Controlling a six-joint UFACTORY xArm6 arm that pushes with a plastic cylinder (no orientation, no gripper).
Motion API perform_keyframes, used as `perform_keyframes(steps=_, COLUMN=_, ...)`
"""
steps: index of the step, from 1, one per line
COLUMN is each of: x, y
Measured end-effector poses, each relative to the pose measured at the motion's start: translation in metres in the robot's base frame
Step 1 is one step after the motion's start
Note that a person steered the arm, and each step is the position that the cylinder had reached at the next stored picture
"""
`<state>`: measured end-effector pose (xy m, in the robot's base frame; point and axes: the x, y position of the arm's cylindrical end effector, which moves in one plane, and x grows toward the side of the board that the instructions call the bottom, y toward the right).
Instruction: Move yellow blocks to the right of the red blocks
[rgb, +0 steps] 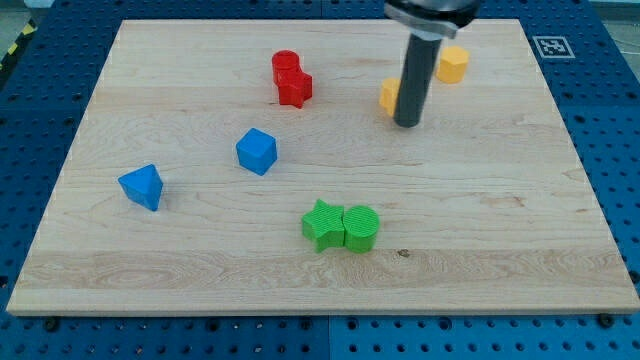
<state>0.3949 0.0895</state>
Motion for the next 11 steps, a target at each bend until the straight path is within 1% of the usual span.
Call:
perform_keyframes(steps=1, x=0.000, y=0.044)
perform_keyframes(steps=2, x=-0.010, y=0.080)
perform_keyframes(steps=3, x=-0.028, y=0.060)
perform_keyframes(steps=5, x=-0.031, y=-0.033)
perform_keyframes(steps=6, x=-0.031, y=-0.069)
perform_keyframes(steps=7, x=-0.032, y=-0.051)
perform_keyframes(steps=8, x=-0.059, y=0.016)
perform_keyframes(steps=9, x=-0.059, y=0.067)
perform_keyframes(steps=10, x=-0.049, y=0.155)
perform_keyframes(steps=11, x=-0.088, y=0.206)
